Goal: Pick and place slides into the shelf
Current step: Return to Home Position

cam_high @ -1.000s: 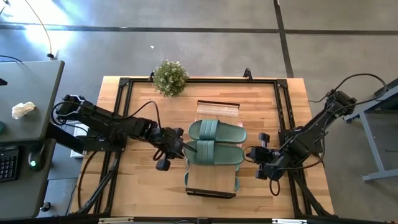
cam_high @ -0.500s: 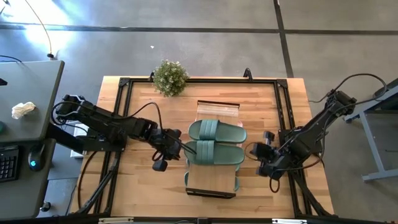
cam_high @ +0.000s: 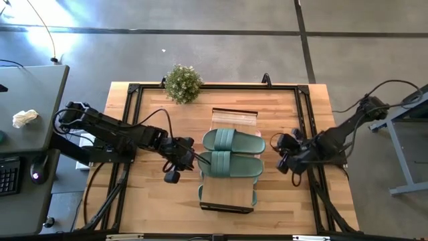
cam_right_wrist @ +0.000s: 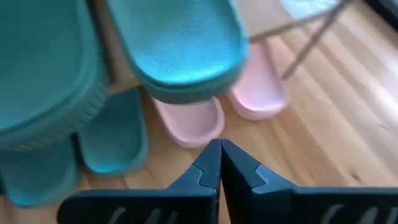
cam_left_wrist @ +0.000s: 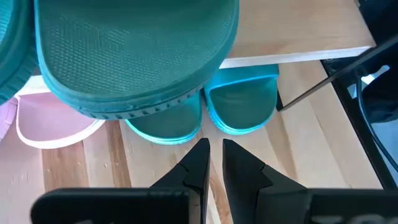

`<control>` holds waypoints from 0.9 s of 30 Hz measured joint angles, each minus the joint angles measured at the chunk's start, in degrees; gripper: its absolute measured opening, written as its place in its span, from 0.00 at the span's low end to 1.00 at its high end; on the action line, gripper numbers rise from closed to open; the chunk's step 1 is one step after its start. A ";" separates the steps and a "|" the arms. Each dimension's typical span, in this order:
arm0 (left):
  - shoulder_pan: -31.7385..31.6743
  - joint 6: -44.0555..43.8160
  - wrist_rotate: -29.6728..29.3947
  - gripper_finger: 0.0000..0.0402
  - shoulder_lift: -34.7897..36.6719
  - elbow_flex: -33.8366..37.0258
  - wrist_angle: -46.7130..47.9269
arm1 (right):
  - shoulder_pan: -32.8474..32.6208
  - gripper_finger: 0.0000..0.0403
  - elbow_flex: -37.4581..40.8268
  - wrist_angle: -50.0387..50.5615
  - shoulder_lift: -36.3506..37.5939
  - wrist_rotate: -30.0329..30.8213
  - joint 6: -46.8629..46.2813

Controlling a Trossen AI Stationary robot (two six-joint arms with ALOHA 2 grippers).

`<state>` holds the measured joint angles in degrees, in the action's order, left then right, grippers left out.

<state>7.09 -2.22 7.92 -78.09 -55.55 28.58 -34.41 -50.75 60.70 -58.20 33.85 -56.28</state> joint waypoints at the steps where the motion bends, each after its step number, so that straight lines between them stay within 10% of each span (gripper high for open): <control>1: 0.00 0.00 -0.02 0.08 -0.02 0.00 0.05 | 0.92 0.00 1.00 -2.56 0.58 -0.71 1.93; 27: 0.04 -0.15 -0.04 0.08 -0.06 0.00 -0.04 | 11.53 0.00 2.46 -13.84 -1.38 -7.34 16.89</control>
<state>7.14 -2.37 7.88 -78.15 -55.55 28.54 -22.87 -48.29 46.86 -59.57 26.51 -39.39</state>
